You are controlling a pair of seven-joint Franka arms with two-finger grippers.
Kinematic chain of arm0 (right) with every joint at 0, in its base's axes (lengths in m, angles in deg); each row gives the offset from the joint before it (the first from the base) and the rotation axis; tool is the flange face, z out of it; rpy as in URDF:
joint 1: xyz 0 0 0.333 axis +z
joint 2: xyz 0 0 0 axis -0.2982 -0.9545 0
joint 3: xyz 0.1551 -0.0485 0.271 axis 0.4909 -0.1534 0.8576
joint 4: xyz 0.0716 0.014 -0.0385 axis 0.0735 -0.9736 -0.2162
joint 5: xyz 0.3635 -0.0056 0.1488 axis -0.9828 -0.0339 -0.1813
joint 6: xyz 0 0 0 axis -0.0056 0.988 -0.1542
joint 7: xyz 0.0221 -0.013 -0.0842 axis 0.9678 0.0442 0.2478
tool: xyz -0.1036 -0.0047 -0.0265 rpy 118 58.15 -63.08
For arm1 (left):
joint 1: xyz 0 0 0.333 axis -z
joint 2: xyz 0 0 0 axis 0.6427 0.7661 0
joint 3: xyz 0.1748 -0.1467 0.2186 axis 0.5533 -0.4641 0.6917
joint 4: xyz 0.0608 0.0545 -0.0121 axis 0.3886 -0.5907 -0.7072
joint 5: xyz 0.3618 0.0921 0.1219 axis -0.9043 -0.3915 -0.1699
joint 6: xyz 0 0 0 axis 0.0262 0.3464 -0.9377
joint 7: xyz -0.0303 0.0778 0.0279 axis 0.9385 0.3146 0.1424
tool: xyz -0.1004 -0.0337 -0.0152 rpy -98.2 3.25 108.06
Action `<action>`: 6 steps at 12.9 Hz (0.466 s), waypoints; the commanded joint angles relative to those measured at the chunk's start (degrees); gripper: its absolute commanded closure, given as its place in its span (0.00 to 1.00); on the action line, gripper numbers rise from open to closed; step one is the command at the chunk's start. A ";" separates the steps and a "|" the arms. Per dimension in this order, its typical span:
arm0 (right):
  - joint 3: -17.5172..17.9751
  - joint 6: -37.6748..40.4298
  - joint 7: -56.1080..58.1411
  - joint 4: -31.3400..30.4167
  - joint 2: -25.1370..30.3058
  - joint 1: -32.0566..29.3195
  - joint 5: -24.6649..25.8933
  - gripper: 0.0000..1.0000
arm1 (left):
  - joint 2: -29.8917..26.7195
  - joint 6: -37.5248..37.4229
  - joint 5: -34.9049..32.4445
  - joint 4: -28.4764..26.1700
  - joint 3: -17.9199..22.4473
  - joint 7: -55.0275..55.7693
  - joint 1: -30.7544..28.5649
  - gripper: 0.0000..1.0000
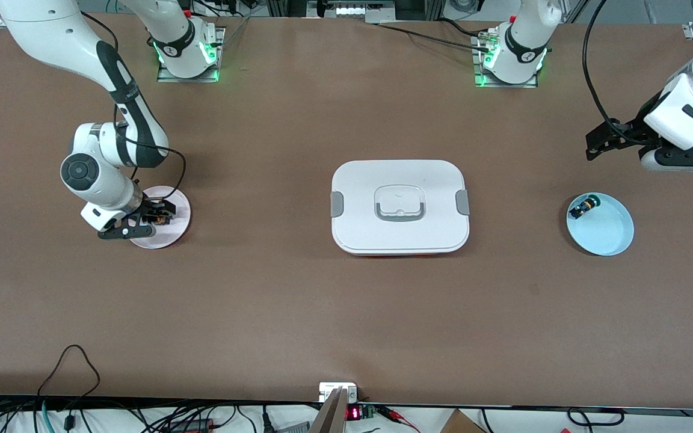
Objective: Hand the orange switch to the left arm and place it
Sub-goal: 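Lower the right gripper and close it on the orange switch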
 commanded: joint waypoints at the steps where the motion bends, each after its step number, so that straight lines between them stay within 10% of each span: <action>1: 0.27 -1.47 0.33 -0.81 0.04 0.23 0.61 0.17 | 0.36 -1.16 0.41 1.33 -0.19 0.47 -0.22 0.00; 3: 0.36 -1.38 -0.29 -0.64 0.57 0.15 0.08 0.55 | 0.36 -1.16 0.41 1.33 -0.28 0.47 -0.22 0.00; 6: 1.49 -1.12 0.33 -0.46 1.88 0.15 -0.27 0.80 | 0.36 -1.16 0.41 1.33 -0.28 0.47 -0.22 0.00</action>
